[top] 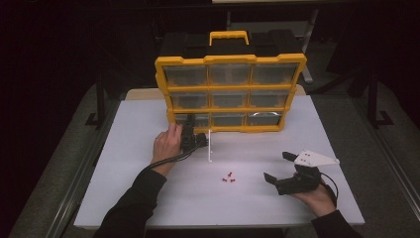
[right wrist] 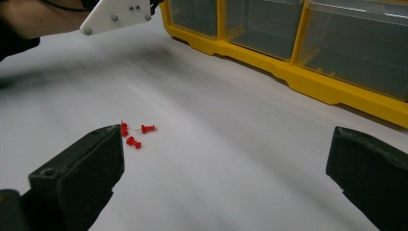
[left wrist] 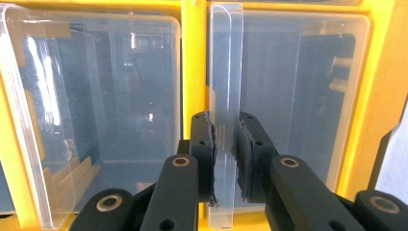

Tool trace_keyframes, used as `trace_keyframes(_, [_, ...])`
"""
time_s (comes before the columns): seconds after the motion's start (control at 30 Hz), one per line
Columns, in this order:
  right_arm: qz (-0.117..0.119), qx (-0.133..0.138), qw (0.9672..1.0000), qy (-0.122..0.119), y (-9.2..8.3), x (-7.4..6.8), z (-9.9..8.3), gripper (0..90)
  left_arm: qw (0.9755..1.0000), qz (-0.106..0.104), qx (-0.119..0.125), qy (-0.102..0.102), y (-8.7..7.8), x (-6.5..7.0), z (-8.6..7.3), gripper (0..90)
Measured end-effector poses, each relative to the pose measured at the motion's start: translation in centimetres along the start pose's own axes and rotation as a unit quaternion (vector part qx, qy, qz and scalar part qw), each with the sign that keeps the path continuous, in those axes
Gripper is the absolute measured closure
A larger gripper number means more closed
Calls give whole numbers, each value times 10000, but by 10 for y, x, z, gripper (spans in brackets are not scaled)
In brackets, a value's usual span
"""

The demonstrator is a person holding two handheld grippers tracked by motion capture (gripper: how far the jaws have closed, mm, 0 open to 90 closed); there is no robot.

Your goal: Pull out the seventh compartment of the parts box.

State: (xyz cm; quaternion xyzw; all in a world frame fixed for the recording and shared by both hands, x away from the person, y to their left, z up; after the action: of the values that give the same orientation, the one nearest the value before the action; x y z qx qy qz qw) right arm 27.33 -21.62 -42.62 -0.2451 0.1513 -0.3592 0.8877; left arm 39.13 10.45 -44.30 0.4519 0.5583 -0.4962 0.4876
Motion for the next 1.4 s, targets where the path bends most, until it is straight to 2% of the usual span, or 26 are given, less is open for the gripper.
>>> trace_keyframes(0.53, [-6,7,10000,7,-2,0,0,0,10000,-26,-62,14,-8,1,1,783])
trace_keyframes(1.1, [-7,8,10000,4,-2,0,0,0,10000,-61,-32,45,-17,1,-1,783])
trace_keyframes(1.2, [-8,14,10000,5,-2,0,0,0,10000,-51,0,-20,-18,2,-1,783])
trace_keyframes(1.4, [-1,23,10000,18,-1,-1,0,0,10000,-41,-31,26,-23,2,-1,783])
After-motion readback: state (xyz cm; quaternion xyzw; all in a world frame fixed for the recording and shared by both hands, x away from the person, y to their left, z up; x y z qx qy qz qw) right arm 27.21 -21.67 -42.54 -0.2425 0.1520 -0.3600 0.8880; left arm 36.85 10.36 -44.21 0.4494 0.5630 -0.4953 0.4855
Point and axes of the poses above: each handheld gripper's, and its own axes: y roughly forward along the jaws, z roughly out of its top, x roughly to its right, the point moved 1 cm from there along y, roughly forward along the jaws, and after that the axes turned 8 degrees about -x, right-handed, at the moved point
